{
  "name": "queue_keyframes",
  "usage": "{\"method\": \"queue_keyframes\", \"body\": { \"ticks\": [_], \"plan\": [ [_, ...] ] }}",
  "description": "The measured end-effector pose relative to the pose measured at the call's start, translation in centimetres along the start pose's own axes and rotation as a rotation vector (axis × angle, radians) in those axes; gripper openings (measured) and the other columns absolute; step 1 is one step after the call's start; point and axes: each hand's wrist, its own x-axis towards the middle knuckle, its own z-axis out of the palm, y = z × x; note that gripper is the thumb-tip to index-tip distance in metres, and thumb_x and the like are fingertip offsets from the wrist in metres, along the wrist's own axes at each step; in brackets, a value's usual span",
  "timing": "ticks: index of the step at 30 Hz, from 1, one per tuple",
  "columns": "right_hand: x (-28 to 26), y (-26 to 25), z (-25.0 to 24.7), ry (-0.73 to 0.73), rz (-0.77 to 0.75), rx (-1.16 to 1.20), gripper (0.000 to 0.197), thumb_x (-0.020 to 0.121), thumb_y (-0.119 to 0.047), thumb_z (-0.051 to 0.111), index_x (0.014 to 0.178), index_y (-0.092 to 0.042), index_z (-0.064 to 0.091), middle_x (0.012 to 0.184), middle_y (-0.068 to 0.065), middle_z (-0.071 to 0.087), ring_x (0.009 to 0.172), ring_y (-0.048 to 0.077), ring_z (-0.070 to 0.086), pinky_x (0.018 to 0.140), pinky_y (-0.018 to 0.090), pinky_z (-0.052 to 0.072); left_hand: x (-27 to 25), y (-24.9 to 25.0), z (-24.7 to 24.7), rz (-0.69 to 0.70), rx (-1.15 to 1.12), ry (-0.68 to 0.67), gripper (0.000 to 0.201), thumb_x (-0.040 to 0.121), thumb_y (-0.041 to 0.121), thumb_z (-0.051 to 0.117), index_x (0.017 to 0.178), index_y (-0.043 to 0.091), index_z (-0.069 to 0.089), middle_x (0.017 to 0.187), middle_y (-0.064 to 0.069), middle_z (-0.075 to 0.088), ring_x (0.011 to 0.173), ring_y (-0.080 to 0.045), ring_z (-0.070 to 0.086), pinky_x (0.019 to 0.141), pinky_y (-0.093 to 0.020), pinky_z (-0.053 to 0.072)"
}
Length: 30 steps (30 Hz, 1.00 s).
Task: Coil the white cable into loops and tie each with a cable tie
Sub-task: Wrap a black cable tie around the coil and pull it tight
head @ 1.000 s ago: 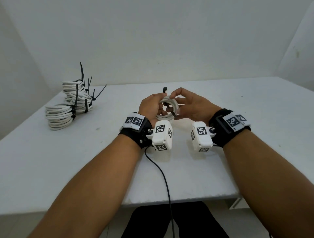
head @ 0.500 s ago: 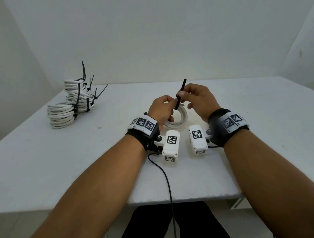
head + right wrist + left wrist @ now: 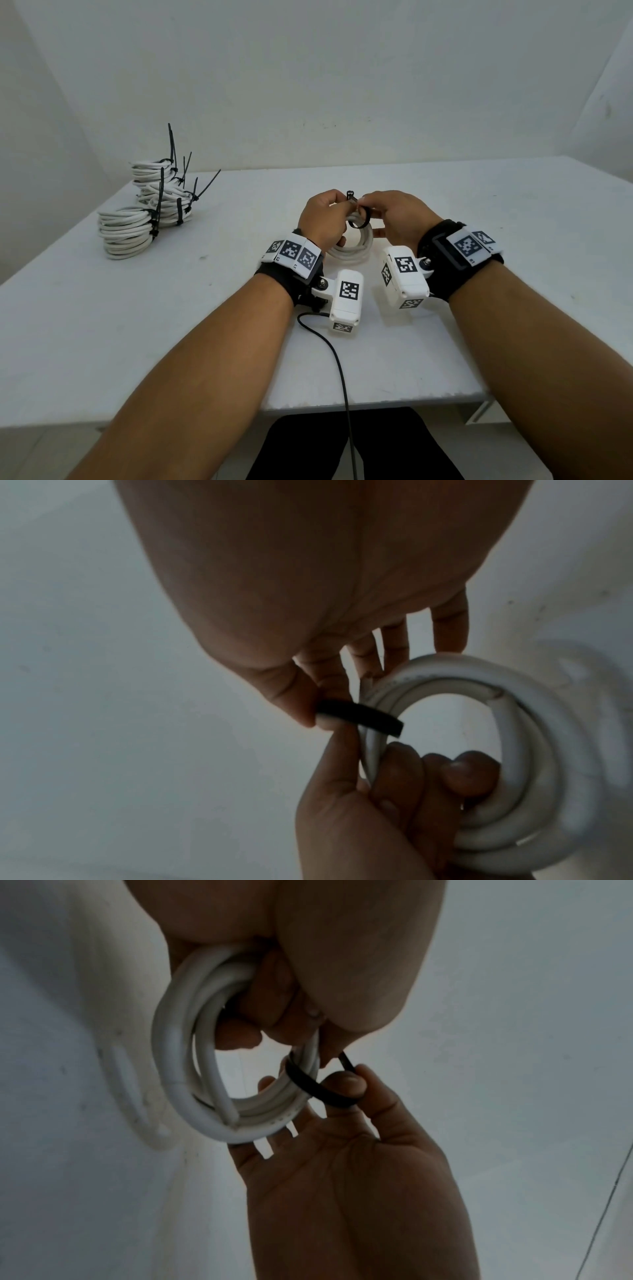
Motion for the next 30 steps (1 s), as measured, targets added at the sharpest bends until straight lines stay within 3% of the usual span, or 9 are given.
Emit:
{"method": "queue_keyframes", "body": {
  "ticks": [4,8,10,13,16,20,24,27,30],
  "plan": [
    [0.21,0.30,-0.21,0.016,-0.007,-0.047,0.031,0.093,0.012,0.039,0.109,0.005,0.064,0.086,-0.005,0.062,0.084,0.001,0.062,0.061,0.013,0.053,0.09,-0.14,-0.07,0.027,0.044,0.005,0.021,0.088,0.018,0.062,0.068,0.015,0.058,0.064,-0.006,0.054,0.044,-0.015,0.039,0.046,-0.027,0.042],
    [0.25,0.42,-0.41,0.016,-0.017,-0.048,0.038,0.092,0.014,0.041,0.085,-0.016,0.064,0.089,-0.004,0.064,0.080,-0.001,0.065,0.062,0.015,0.055,0.07,-0.17,-0.10,0.056,0.080,0.011,0.011,0.088,0.021,0.064,0.080,0.013,0.066,0.067,-0.005,0.057,0.046,-0.016,0.041,0.048,-0.028,0.044],
    [0.39,0.41,-0.26,0.037,0.024,0.068,0.033,0.093,0.009,0.044,0.078,-0.014,0.063,0.082,-0.002,0.065,0.074,0.001,0.066,0.066,0.022,0.056,0.02,-0.07,-0.11,0.071,0.076,0.016,0.008,0.089,0.020,0.064,0.088,0.016,0.070,0.066,-0.002,0.059,0.045,-0.014,0.041,0.048,-0.025,0.043],
    [0.83,0.51,-0.14,0.057,0.095,0.293,0.041,0.091,-0.005,0.050,0.057,-0.018,0.066,0.068,-0.001,0.065,0.077,0.014,0.066,0.083,0.039,0.050,0.05,0.00,-0.10,0.117,0.093,0.028,0.007,0.090,0.021,0.065,0.091,0.020,0.072,0.065,0.005,0.061,0.045,-0.007,0.045,0.054,-0.025,0.043],
    [0.91,0.46,-0.26,0.062,0.121,0.381,0.047,0.090,-0.008,0.051,0.046,-0.020,0.063,0.062,-0.002,0.063,0.071,0.015,0.065,0.085,0.042,0.046,0.23,-0.11,-0.06,0.174,0.159,0.043,0.006,0.089,0.026,0.066,0.087,0.024,0.072,0.066,0.014,0.062,0.053,0.001,0.050,0.065,-0.026,0.044],
    [0.94,0.39,-0.24,0.068,0.145,0.437,0.045,0.090,-0.007,0.051,0.048,-0.018,0.064,0.063,0.002,0.063,0.073,0.020,0.062,0.084,0.042,0.043,0.66,-0.33,-0.14,0.220,0.242,0.063,0.009,0.088,0.030,0.066,0.084,0.026,0.073,0.073,0.013,0.067,0.064,-0.006,0.057,0.069,-0.027,0.045],
    [0.97,0.49,-0.25,0.069,0.153,0.426,0.038,0.093,-0.011,0.053,0.059,-0.016,0.070,0.071,0.003,0.068,0.078,0.020,0.065,0.083,0.044,0.042,0.59,-0.35,-0.22,0.301,0.330,0.013,0.015,0.086,0.033,0.064,0.085,0.024,0.077,0.083,0.008,0.073,0.085,-0.013,0.067,0.078,-0.028,0.052],
    [0.77,0.39,-0.34,0.039,0.146,0.309,0.020,0.095,-0.023,0.058,0.082,-0.019,0.073,0.085,-0.003,0.073,0.099,0.016,0.066,0.088,0.043,0.045,0.81,-0.47,-0.38,0.303,0.309,0.046,0.014,0.088,0.027,0.063,0.087,0.021,0.076,0.083,0.008,0.072,0.082,-0.014,0.065,0.074,-0.025,0.048],
    [0.56,0.40,-0.51,0.005,0.132,0.072,0.020,0.094,-0.033,0.061,0.101,-0.019,0.074,0.106,-0.005,0.072,0.117,0.013,0.058,0.088,0.036,0.048,1.00,-0.56,-0.76,0.222,0.213,0.082,0.012,0.089,0.024,0.063,0.088,0.022,0.075,0.072,0.014,0.067,0.067,-0.007,0.059,0.071,-0.024,0.045]
  ]
}}
